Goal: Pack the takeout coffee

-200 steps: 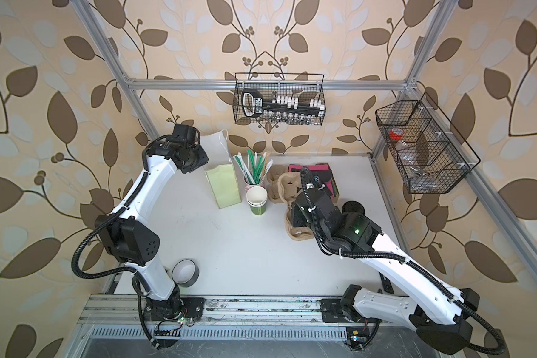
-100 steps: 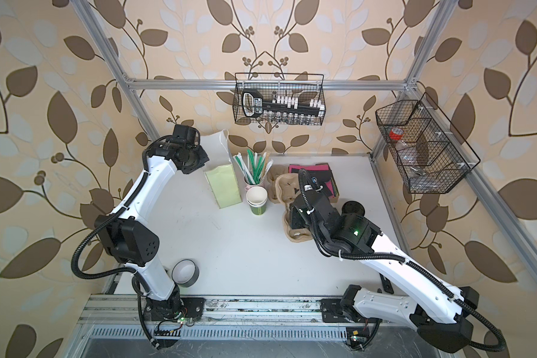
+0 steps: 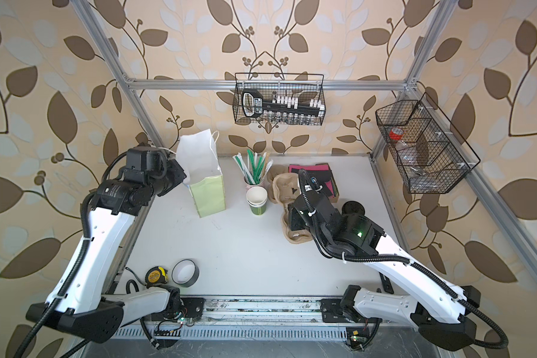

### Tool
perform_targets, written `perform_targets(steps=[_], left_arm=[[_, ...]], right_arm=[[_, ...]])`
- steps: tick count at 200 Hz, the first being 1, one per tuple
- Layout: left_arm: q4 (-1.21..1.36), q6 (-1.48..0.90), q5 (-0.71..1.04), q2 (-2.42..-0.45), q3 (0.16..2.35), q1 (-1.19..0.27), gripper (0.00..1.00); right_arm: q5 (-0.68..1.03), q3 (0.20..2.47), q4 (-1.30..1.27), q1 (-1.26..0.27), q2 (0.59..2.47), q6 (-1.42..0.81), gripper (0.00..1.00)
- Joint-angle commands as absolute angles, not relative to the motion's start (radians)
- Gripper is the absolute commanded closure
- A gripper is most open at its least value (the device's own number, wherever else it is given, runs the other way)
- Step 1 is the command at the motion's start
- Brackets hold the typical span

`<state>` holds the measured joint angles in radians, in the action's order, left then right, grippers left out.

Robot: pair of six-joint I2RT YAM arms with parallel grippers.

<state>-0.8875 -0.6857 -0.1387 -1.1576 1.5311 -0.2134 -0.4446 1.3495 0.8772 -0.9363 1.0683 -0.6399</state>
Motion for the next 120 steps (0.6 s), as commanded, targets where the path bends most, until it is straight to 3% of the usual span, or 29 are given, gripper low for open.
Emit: perform_targets(steps=[1,120], left_arm=[[-0.891,-0.724,-0.168,-1.100,1.490,-0.266,1.00],[-0.948,-0.970,-0.386,-0.943,1.353,-0.731,1.00]], right_arm=[[-0.476,1.421,0.908,-0.964,1.072,-0.650,0.68],[-0.486,1.597,0.960,-1.054,1.060,-0.670,0.68]])
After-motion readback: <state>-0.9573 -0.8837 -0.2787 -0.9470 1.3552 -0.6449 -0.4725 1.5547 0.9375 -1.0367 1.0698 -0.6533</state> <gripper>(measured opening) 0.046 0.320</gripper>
